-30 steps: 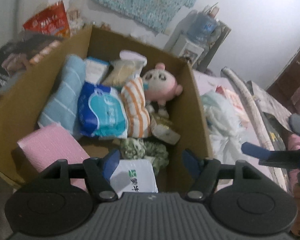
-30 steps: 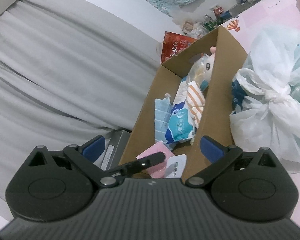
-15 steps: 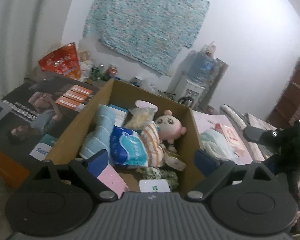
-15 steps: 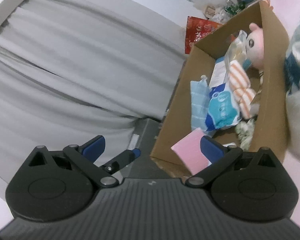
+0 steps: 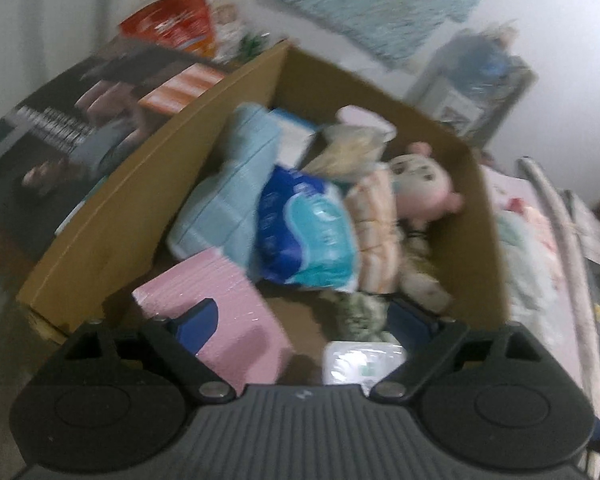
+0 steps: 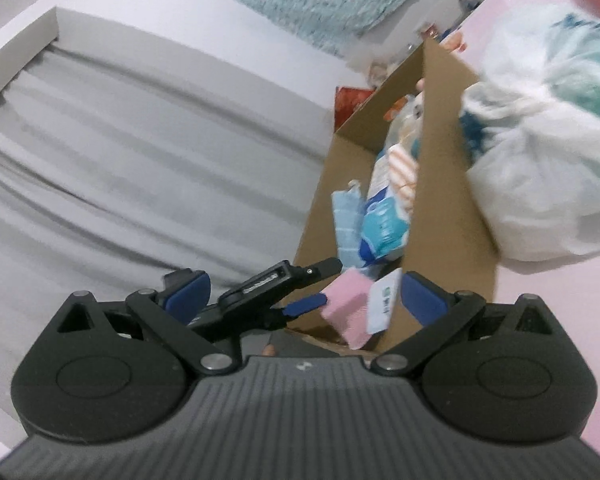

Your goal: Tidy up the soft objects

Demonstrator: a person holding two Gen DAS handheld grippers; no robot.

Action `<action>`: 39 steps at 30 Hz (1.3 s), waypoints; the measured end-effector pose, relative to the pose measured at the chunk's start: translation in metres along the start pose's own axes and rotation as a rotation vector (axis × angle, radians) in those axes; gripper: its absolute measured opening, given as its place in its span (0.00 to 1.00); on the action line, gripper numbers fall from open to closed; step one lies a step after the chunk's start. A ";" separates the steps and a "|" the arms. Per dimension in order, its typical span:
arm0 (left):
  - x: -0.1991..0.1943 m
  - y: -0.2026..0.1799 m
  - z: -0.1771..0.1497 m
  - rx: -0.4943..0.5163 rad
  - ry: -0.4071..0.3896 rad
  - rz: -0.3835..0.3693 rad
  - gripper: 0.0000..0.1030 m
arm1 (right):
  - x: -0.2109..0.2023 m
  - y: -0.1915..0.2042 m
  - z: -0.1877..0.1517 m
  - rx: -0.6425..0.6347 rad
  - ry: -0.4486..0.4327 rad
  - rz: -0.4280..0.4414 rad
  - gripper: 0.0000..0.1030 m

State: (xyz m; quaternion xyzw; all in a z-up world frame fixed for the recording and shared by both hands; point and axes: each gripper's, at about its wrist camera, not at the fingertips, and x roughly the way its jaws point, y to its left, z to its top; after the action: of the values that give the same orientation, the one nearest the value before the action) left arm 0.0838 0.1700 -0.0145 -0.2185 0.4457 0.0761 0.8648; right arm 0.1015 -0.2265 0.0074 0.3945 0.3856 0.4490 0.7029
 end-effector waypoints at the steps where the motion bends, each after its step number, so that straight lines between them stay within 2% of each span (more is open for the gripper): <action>1: 0.002 0.000 -0.001 0.006 -0.003 0.016 0.90 | -0.006 -0.001 -0.001 -0.001 -0.014 -0.010 0.99; 4: 0.006 -0.003 -0.004 0.025 -0.013 0.055 0.90 | -0.022 -0.007 -0.004 0.001 -0.050 -0.034 0.99; 7: 0.004 -0.008 -0.003 0.025 -0.031 0.051 0.90 | -0.038 -0.014 -0.008 0.018 -0.092 -0.043 0.99; 15: -0.033 -0.025 -0.008 0.066 -0.161 0.029 0.90 | -0.056 -0.026 -0.019 0.014 -0.152 -0.099 0.99; 18: -0.055 -0.032 -0.014 0.094 -0.225 0.013 0.90 | -0.060 -0.024 -0.025 -0.026 -0.179 -0.167 0.99; 23: -0.087 -0.046 -0.033 0.197 -0.307 -0.021 0.93 | -0.065 -0.017 -0.036 -0.110 -0.217 -0.292 0.99; 31: -0.109 -0.056 -0.067 0.304 -0.306 -0.073 0.97 | -0.062 0.012 -0.051 -0.303 -0.253 -0.501 0.99; 36: -0.114 -0.049 -0.083 0.305 -0.301 -0.087 0.99 | -0.057 0.028 -0.060 -0.414 -0.272 -0.605 0.99; 39: -0.118 -0.045 -0.088 0.300 -0.312 -0.084 0.99 | -0.054 0.032 -0.061 -0.434 -0.260 -0.630 0.99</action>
State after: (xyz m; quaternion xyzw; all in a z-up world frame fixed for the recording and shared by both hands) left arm -0.0365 0.0978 0.0497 -0.0916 0.3033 0.0057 0.9485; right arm 0.0202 -0.2548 0.0222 0.1530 0.2918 0.2287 0.9161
